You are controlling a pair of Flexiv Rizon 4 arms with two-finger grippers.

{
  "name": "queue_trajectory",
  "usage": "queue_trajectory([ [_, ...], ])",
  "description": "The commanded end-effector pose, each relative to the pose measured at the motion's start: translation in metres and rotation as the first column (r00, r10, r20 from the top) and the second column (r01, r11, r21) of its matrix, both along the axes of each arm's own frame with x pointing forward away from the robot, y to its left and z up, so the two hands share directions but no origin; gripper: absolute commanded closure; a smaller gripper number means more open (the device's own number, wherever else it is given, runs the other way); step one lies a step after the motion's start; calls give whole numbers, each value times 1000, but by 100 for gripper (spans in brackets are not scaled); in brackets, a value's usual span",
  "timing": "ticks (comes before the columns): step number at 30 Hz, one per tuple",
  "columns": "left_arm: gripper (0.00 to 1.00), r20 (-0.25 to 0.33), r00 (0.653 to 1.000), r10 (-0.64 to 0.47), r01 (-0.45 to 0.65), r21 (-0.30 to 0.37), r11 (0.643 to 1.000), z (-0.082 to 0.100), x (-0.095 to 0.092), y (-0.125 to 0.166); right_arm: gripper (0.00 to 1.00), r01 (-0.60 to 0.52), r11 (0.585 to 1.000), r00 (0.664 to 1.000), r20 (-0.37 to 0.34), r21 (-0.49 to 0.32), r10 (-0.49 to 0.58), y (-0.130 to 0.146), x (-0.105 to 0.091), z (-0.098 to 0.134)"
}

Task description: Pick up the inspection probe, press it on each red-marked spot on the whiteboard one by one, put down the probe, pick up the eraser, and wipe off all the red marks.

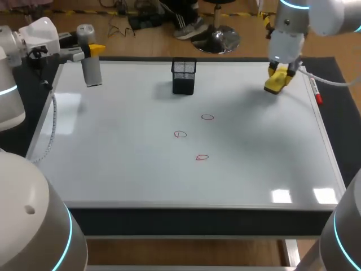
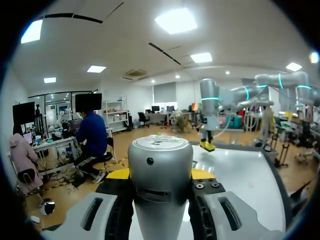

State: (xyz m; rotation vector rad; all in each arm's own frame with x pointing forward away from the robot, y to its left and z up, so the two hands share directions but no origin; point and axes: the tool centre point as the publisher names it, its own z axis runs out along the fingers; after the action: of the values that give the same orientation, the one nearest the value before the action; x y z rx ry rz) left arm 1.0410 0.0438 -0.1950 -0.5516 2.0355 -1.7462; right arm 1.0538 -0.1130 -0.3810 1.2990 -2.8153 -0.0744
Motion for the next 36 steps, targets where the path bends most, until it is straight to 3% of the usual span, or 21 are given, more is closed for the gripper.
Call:
queue_trajectory([
  [1,100,3,1000,1,-1,-2,1000,0,0,0,100,18,999,999,25,34,-19,-23,-23,3],
  [12,100,3,1000,1,-1,-2,1000,0,0,0,100,63,997,998,15,36,-64,-40,-39,1],
  [36,100,3,1000,1,-1,-2,1000,0,0,0,100,63,997,998,15,36,-64,-40,-39,1],
])
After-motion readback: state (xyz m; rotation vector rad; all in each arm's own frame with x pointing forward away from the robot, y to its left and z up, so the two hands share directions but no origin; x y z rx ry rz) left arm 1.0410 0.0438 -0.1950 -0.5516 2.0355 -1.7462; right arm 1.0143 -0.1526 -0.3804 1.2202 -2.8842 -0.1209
